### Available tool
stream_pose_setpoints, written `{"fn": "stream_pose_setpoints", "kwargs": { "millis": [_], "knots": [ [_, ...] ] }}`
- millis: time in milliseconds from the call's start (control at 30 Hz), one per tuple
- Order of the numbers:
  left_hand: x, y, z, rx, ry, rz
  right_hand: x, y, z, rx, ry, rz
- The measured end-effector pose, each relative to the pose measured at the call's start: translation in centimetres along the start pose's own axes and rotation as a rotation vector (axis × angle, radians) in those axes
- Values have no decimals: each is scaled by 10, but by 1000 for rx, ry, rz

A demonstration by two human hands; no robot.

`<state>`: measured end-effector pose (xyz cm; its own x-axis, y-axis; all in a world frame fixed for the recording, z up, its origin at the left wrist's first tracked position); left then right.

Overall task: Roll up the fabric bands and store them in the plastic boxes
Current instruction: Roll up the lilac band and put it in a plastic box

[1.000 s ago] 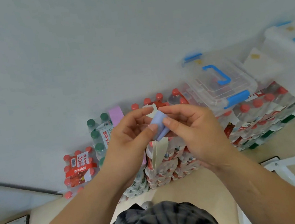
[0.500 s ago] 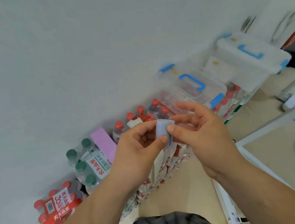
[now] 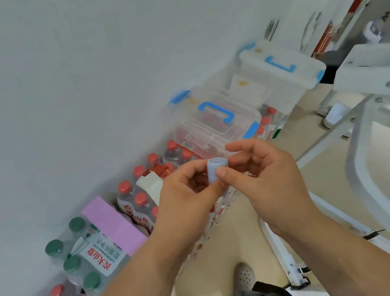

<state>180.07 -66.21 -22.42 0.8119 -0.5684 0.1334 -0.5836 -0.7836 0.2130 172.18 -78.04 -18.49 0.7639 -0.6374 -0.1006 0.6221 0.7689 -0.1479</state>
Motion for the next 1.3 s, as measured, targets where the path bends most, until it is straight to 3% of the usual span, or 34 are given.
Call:
{"fn": "stream_pose_setpoints", "kwargs": {
  "millis": [167, 600, 867, 1200, 1300],
  "knots": [
    [34, 52, 9, 51, -6, 50, 30, -50, -6, 4, 5, -72],
    [147, 216, 40, 157, -81, 137, 157, -214, -10, 24, -35, -34],
    [220, 247, 58, 216, -101, 179, 228, -242, -13, 14, 18, -54],
    [350, 277, 79, 243, -220, 394, 321, -274, 0, -25, 91, -193],
    [374, 282, 95, 252, -256, 401, 338, -288, -21, -58, 164, -308]
  ]
}}
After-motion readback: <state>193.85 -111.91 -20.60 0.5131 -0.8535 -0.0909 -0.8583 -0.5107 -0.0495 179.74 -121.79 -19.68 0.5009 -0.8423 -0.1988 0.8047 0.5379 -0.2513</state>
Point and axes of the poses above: each hand's wrist, its own x-axis towards the middle knuckle, its own y-axis out of the palm, z = x × y, the point moved 4 cm from there along x, towards the middle knuckle, and after that the axes turned 10 degrees about y, right-handed, at the moved point
